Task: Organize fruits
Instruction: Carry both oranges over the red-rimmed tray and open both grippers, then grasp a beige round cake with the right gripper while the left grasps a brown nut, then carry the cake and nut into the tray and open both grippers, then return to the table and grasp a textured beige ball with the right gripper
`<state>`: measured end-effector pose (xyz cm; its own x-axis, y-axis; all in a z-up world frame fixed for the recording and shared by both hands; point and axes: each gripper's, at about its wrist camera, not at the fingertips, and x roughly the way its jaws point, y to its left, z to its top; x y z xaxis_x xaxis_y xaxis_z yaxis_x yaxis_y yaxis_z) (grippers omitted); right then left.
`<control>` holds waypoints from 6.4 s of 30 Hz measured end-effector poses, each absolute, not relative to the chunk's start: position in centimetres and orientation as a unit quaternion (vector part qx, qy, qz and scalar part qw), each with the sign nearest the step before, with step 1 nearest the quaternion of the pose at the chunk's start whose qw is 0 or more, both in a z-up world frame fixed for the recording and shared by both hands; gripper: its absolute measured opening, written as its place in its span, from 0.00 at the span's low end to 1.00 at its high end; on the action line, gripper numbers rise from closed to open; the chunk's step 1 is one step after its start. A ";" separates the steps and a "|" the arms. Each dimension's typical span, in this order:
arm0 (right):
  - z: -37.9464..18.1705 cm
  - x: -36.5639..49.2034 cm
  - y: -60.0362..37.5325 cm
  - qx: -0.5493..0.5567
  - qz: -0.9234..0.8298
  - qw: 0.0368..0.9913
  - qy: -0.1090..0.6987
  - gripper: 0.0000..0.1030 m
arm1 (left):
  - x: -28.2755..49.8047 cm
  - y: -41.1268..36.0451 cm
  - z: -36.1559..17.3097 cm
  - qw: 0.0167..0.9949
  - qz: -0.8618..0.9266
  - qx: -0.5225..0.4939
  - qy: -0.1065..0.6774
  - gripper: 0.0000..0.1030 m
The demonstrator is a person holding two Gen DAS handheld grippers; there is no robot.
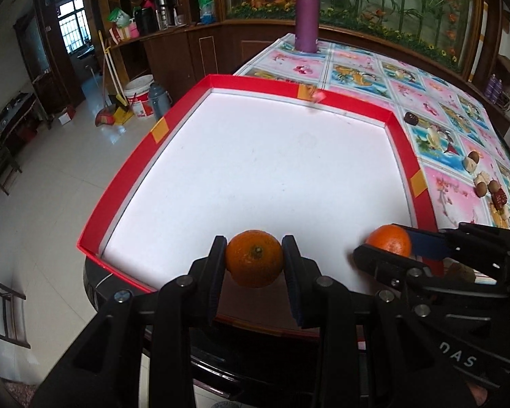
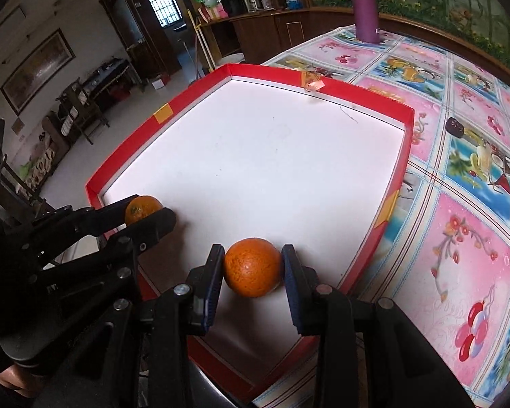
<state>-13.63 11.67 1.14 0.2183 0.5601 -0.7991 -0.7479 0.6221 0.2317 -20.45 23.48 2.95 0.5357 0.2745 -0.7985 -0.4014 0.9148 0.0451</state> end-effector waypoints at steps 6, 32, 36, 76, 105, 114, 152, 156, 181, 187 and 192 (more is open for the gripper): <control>1.0 -13.7 12.0 -0.113 0.421 0.775 0.457 0.33 | -20.4 23.6 2.6 0.871 0.200 -0.067 0.444 0.38; 3.0 -15.1 8.5 -0.072 0.448 0.768 0.451 0.57 | -21.3 22.5 8.9 0.903 0.244 -0.022 0.353 0.82; 4.7 -14.8 4.3 -0.043 0.437 0.795 0.418 0.60 | -20.7 20.5 10.5 0.917 0.215 -0.015 0.336 0.84; 0.2 -3.0 -14.4 -0.016 0.223 0.861 0.457 0.25 | -1.9 0.8 0.9 0.879 -0.088 0.013 0.468 0.55; 5.0 -6.8 -5.0 -0.016 0.333 0.850 0.407 0.22 | -11.7 9.3 9.2 0.922 -0.021 -0.026 0.386 0.23; 5.9 -8.5 5.7 -0.043 0.398 0.825 0.399 0.22 | -14.7 19.4 9.0 0.920 0.093 -0.040 0.379 0.23; 1.8 -9.5 12.9 -0.082 0.369 0.795 0.475 0.47 | -14.1 27.2 2.7 0.871 0.155 -0.091 0.456 0.53; 3.8 -9.5 10.8 -0.052 0.377 0.809 0.448 0.49 | -14.8 26.1 4.5 0.885 0.165 -0.076 0.428 0.60; 3.6 -4.4 -22.1 0.070 0.149 0.892 0.421 0.53 | -9.3 1.3 5.5 0.897 -0.095 0.010 0.432 0.74; 1.7 -3.5 -22.1 0.043 0.152 0.887 0.433 0.52 | -7.1 -1.8 3.6 0.880 -0.118 -0.002 0.461 0.73; 0.8 -3.1 -22.4 0.049 0.161 0.880 0.444 0.42 | -5.4 -3.2 2.8 0.876 -0.117 -0.002 0.468 0.66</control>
<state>-3.05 -22.36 0.84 0.5535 0.3269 -0.7660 -0.2406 0.9433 0.2287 -5.39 -3.20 2.77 0.5353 -0.2065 -0.8190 0.2033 0.9726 -0.1123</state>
